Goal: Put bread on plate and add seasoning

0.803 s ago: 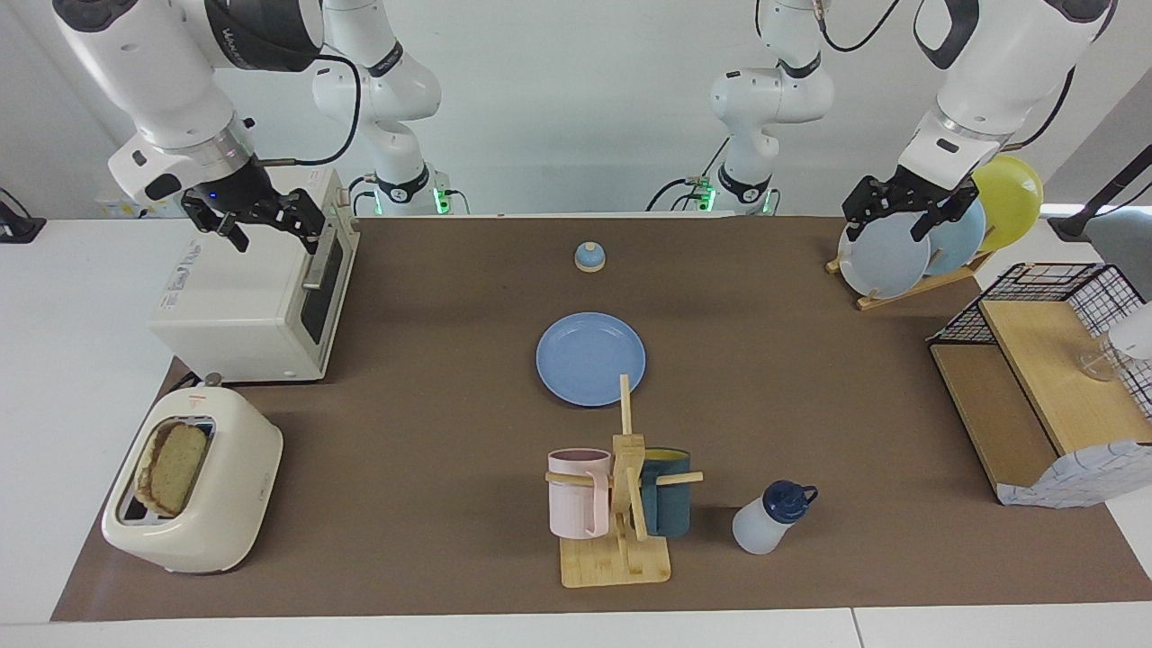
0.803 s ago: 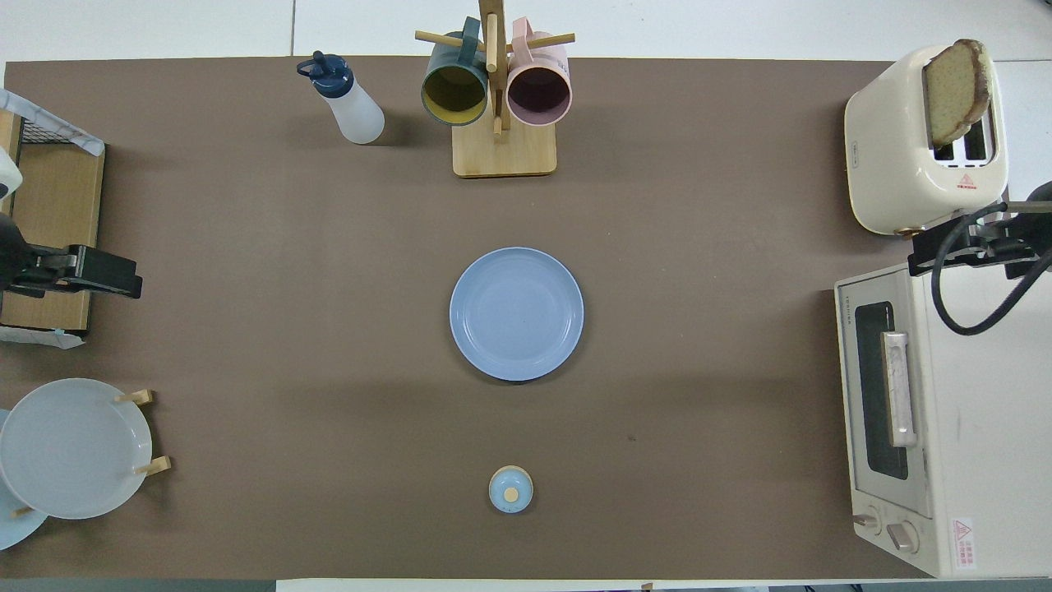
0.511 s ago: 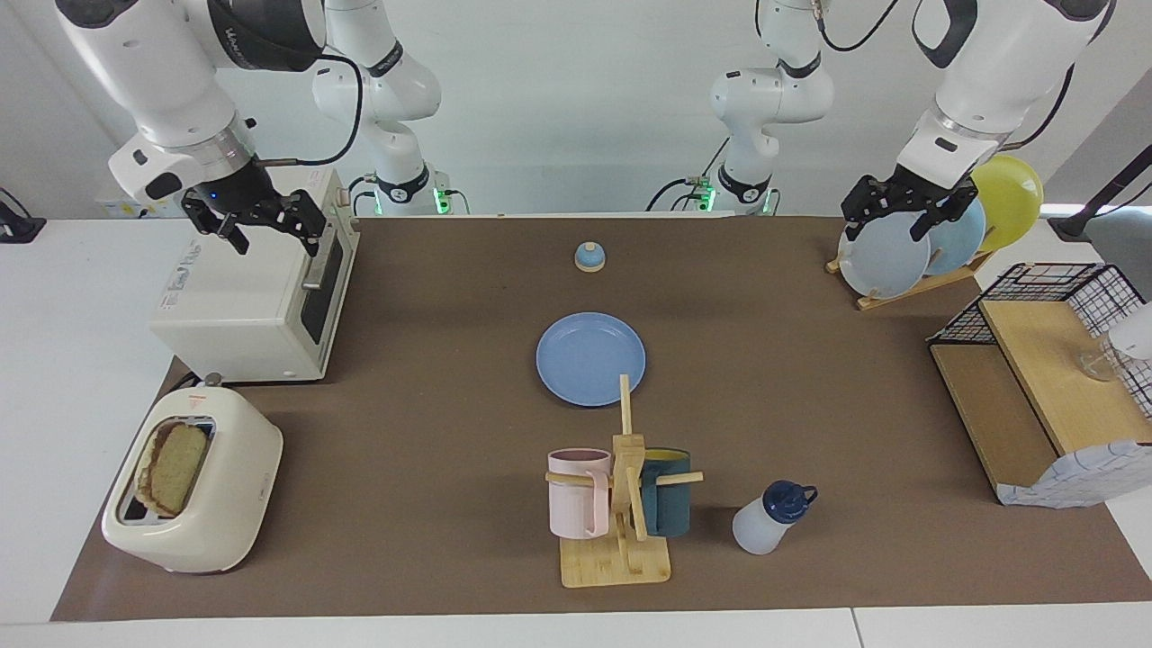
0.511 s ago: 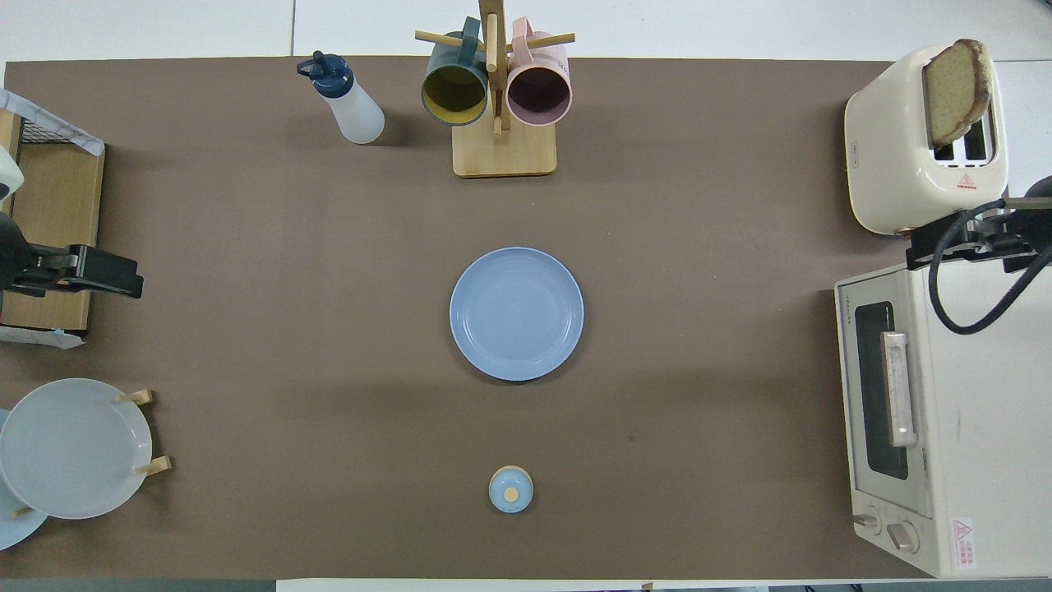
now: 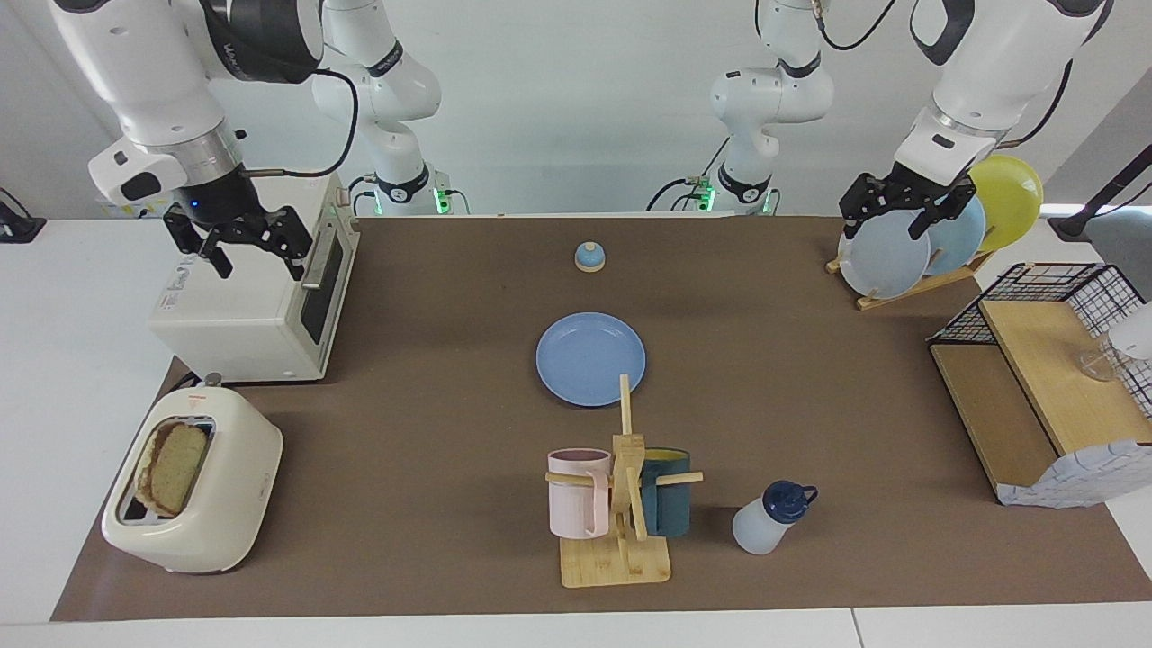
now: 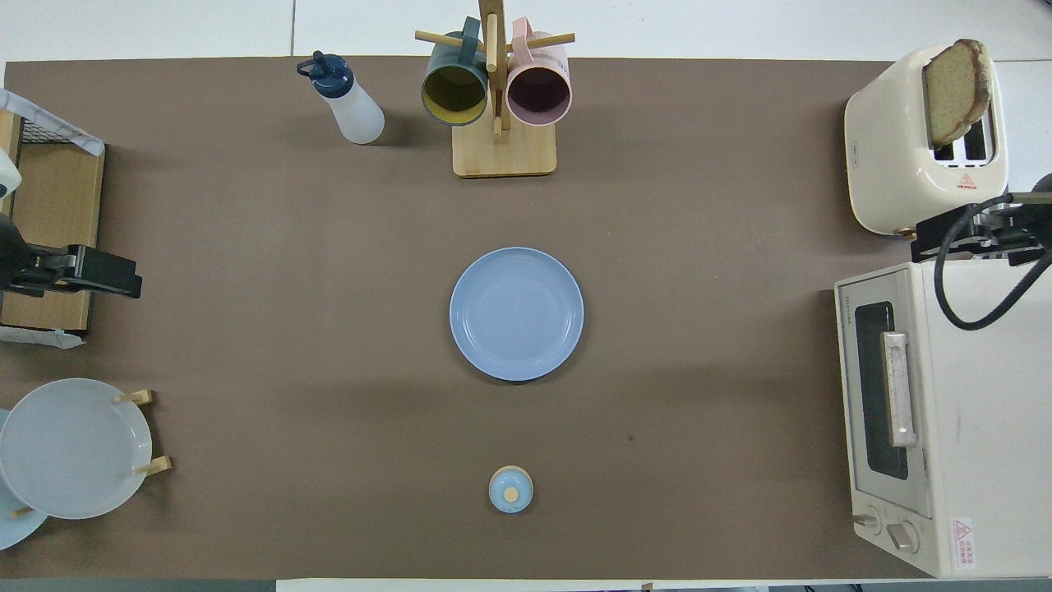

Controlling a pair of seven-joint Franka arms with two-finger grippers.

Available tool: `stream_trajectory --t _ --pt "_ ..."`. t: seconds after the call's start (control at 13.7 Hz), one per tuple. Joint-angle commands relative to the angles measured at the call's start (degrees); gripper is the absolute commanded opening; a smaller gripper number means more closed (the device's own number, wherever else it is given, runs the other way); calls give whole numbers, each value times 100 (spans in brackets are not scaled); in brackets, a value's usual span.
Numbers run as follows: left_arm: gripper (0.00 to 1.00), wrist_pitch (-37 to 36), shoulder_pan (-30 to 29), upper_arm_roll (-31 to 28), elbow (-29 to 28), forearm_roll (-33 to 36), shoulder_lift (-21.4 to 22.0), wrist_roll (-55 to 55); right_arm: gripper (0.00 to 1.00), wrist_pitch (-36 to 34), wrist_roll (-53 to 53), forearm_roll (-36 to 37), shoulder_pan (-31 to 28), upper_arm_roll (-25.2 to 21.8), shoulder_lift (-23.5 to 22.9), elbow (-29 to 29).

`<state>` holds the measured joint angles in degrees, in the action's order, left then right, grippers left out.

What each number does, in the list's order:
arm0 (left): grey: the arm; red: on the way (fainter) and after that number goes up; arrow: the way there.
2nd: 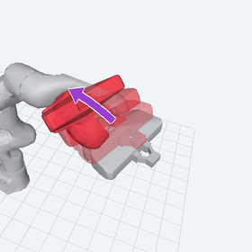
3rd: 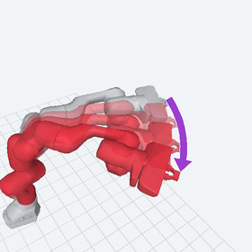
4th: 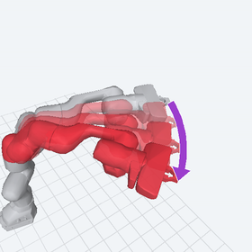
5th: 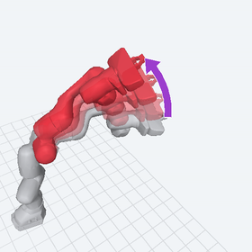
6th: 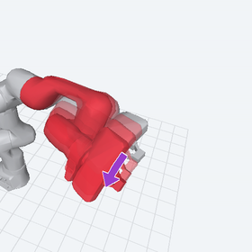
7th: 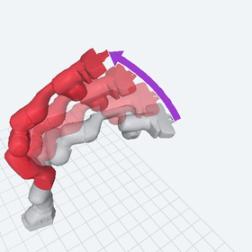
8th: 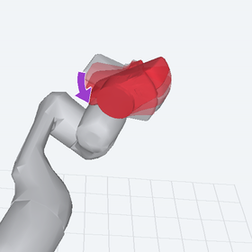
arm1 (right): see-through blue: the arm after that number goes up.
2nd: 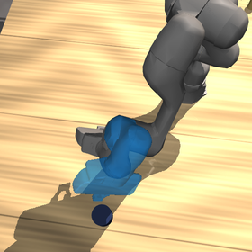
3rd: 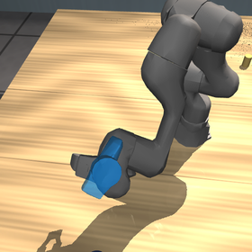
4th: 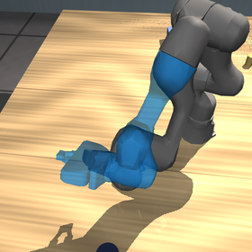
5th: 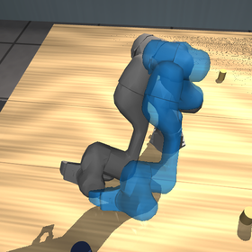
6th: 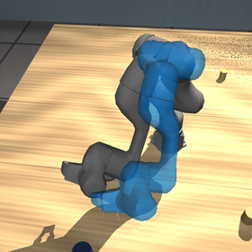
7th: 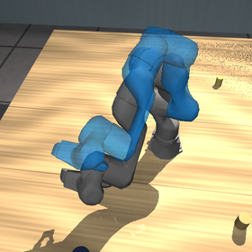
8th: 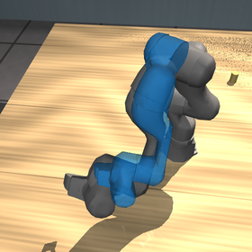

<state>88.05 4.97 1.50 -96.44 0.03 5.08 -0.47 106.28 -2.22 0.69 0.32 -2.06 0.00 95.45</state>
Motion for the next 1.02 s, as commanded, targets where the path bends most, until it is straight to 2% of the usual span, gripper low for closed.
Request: stream_trajectory --t 0.0,0.15,0.29,0.51,0.66,0.8,0.95 --pt "100 332 162 61 -182 -3 152 82 100 1224 82 -113 -224 39 132 517" --pt "100 1192 171 70 -636 -3 221 91 100 1649 160 -104 -313 30 158 720" --pt "100 2351 171 70 -1164 -3 310 74 100 1842 449 -104 -610 30 202 957" --pt "100 3347 284 70 -1474 -12 118 187 100 2737 1161 -96 -910 30 45 1221" --pt "100 4076 346 70 -1457 -3 -356 486 100 2924 1599 -96 -963 30 -166 1170" --pt "100 4727 609 53 -1395 5 -944 688 100 2994 2075 -104 -972 39 -586 881" --pt "100 5351 759 44 -1290 23 -1559 846 100 3632 2068 -104 -955 39 -1061 633"
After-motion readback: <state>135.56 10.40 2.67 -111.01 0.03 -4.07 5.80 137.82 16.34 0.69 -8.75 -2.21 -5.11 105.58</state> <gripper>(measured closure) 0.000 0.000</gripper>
